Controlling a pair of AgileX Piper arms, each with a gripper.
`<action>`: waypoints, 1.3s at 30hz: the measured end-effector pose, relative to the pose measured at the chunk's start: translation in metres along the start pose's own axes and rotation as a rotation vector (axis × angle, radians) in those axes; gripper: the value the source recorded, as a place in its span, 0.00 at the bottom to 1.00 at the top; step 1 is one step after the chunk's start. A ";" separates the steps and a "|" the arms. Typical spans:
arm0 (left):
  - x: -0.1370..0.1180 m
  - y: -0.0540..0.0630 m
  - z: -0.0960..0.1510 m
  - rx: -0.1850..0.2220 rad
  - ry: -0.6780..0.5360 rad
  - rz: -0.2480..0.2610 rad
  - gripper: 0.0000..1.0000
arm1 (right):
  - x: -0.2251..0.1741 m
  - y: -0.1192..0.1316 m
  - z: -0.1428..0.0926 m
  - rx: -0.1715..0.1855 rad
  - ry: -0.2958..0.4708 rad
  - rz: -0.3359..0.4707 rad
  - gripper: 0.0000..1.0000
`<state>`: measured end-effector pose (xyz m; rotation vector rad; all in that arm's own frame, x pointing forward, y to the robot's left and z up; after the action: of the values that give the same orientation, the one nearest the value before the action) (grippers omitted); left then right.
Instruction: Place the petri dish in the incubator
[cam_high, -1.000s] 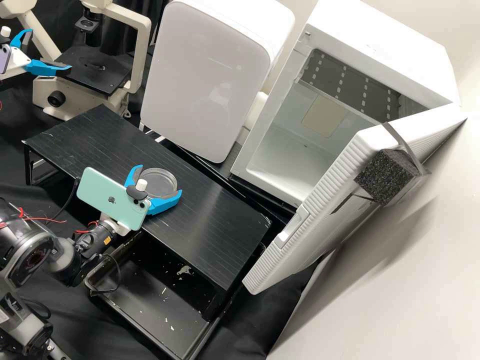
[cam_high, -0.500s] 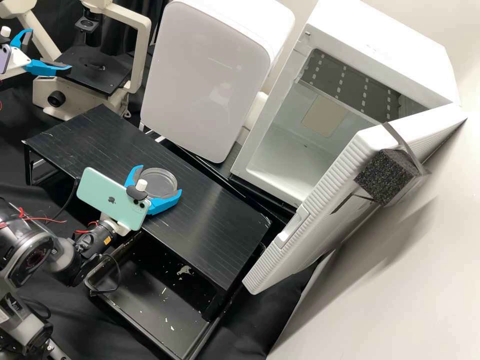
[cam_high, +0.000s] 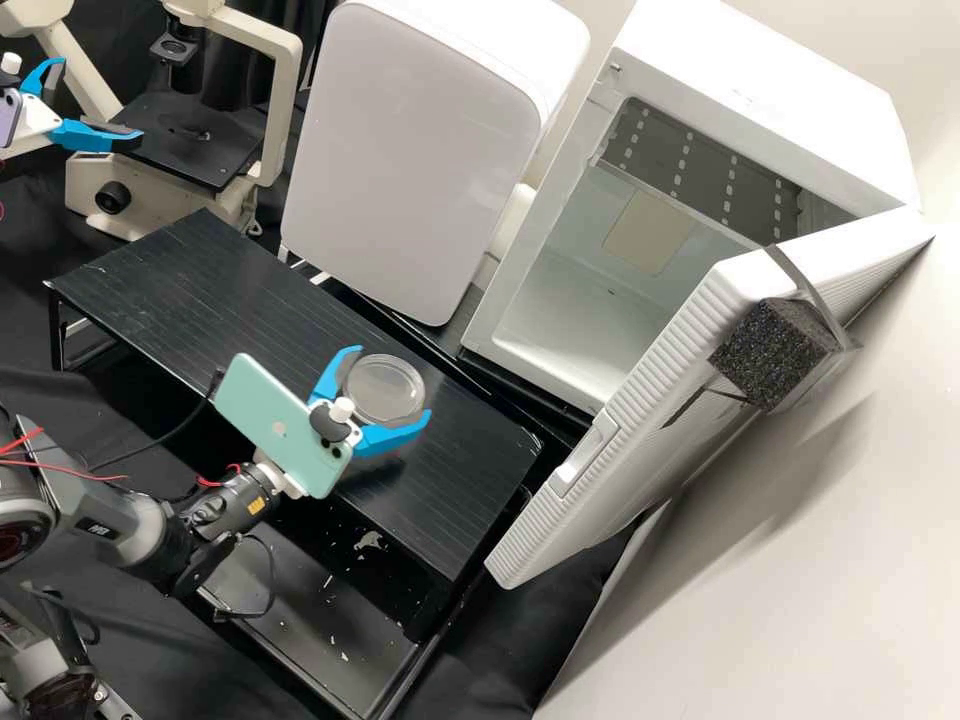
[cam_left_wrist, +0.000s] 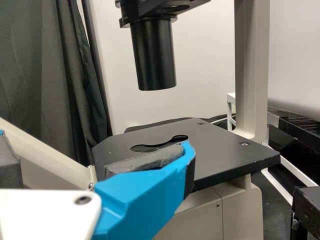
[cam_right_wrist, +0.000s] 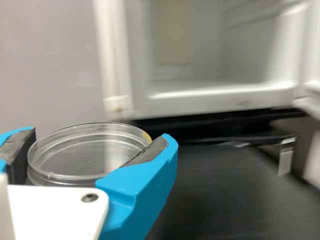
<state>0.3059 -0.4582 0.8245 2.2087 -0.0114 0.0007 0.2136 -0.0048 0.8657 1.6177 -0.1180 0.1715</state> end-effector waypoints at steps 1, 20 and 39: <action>0.000 0.000 0.000 0.000 0.000 0.000 1.00 | 0.004 0.005 0.002 -0.005 -0.003 0.017 0.00; 0.000 0.000 0.000 0.000 0.000 0.000 1.00 | 0.142 0.051 0.016 -0.091 0.000 0.250 0.00; 0.000 0.000 0.000 0.000 0.000 0.000 1.00 | 0.223 0.040 0.036 -0.102 -0.107 0.165 0.00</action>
<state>0.3059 -0.4582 0.8245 2.2087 -0.0114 0.0007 0.4267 -0.0368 0.9437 1.5157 -0.3379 0.2026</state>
